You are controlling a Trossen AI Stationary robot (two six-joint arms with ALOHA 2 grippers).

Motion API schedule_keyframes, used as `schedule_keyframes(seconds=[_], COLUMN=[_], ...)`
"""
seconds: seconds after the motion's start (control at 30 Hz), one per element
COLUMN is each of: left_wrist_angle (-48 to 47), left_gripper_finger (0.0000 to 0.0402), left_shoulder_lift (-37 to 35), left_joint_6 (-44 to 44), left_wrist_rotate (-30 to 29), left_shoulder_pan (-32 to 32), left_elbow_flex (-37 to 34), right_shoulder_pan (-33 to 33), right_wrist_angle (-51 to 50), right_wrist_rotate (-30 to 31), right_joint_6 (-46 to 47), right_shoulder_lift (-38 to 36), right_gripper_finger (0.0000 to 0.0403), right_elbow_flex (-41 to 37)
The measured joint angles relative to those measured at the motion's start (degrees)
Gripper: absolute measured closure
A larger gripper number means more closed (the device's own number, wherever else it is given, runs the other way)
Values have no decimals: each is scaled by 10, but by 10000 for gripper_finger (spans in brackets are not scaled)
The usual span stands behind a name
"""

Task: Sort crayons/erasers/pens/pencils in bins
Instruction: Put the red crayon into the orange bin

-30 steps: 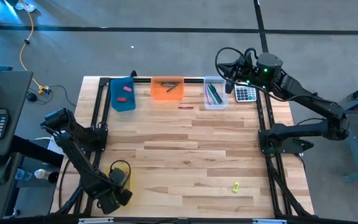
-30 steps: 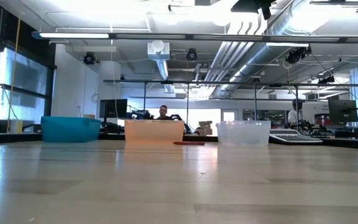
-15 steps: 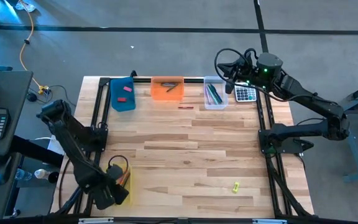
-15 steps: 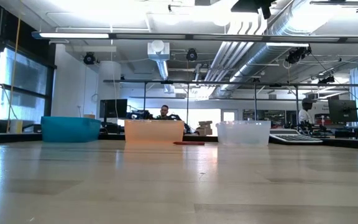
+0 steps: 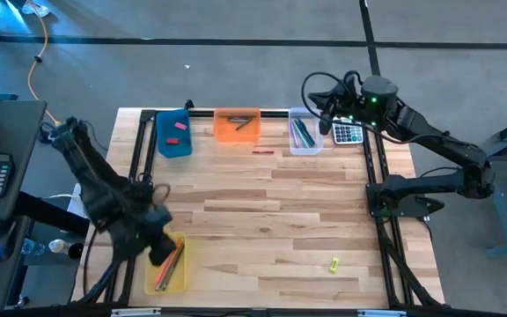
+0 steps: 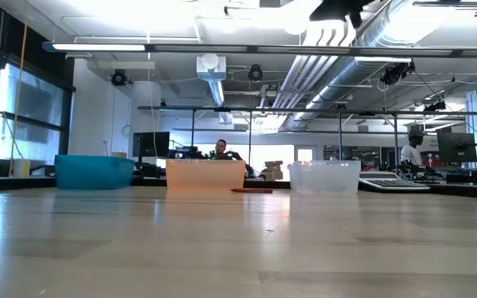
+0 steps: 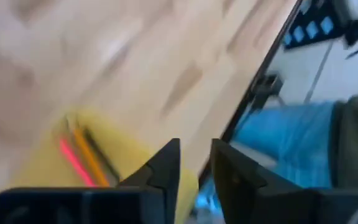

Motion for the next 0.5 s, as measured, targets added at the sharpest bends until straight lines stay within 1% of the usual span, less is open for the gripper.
schedule_keyframes(seconds=[0.07,0.2,0.33,0.43,0.5], left_wrist_angle=[-1,0,19,123,206], left_gripper_finger=[343,391,398,401,401], left_shoulder_lift=[-20,-41,-51,-63,-72], left_joint_6=[64,227,402,519,557], left_wrist_rotate=[-12,-21,-22,24,72], left_shoulder_pan=[40,138,251,330,374], left_elbow_flex=[0,0,-1,-28,-67], right_shoulder_pan=[2,17,38,56,68], right_wrist_angle=[-14,-48,-83,-96,-109], right_wrist_rotate=[-7,-11,-12,-12,-17], right_joint_6=[11,18,22,42,44], right_shoulder_lift=[0,0,0,0,0], right_gripper_finger=[403,403,403,403,403], right_elbow_flex=[0,0,0,0,0])
